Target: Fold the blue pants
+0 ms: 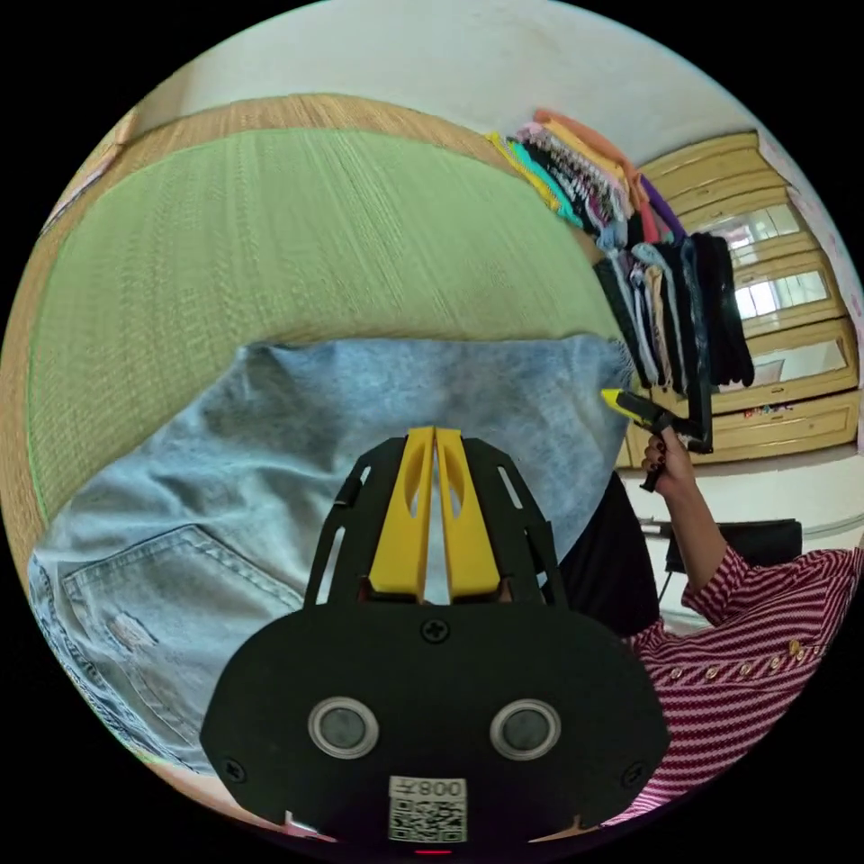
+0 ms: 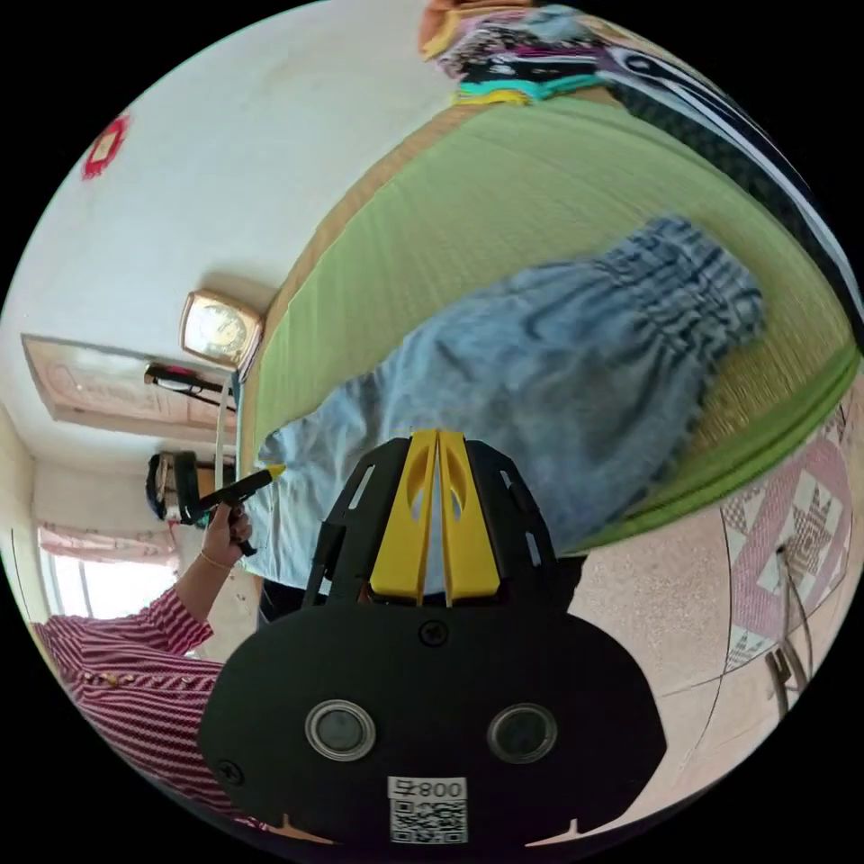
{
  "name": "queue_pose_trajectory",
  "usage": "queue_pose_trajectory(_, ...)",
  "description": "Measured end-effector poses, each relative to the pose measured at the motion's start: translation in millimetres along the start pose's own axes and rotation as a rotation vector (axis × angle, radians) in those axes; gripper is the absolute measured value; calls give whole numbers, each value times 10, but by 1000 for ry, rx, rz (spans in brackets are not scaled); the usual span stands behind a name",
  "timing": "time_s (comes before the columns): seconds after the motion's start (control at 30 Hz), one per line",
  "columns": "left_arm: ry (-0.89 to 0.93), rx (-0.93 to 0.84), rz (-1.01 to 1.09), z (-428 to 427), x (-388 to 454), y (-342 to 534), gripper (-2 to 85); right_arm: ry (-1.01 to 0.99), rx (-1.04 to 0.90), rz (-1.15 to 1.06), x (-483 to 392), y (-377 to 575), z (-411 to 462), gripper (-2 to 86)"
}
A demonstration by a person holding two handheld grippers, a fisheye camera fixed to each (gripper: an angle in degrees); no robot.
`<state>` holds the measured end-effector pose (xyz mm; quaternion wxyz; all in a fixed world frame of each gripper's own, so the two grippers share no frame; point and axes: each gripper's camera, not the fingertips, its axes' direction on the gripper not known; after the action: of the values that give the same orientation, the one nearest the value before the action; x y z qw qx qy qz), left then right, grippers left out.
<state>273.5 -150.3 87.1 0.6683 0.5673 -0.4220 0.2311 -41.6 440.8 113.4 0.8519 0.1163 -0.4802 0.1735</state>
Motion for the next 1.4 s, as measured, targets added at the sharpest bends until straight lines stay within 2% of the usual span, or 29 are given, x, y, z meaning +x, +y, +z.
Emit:
queue_pose_trajectory(0.07,-8,-2,-38,-94,101,-16,2,-104,9,44,292,81,-88,3)
queue_pose_trajectory(0.13,-25,13,-10,-227,299,-37,3,-93,47,25,321,180,-267,5)
queue_pose_trajectory(0.37,123,-27,224,-308,1441,-473,27,-20,246,110,1003,562,-1098,42)
queue_pose_trajectory(0.63,148,-126,452,-28,2796,-1413,68,-19,242,136,1450,372,-1306,120)
queue_pose_trajectory(0.93,68,-262,613,391,3918,-2269,101,-157,234,133,1830,215,-1300,122)
queue_pose_trajectory(1.03,41,-366,646,627,4153,-2414,108,-180,230,142,1963,141,-1273,102)
queue_pose_trajectory(1.13,-36,-352,699,630,4333,-2437,83,-246,242,168,2167,63,-1230,79)
queue_pose_trajectory(1.23,-20,-357,729,600,4467,-2468,51,-315,232,171,2353,-80,-1176,60)
queue_pose_trajectory(1.4,10,-270,728,403,4662,-2650,29,-385,266,118,2535,-353,-1402,38)
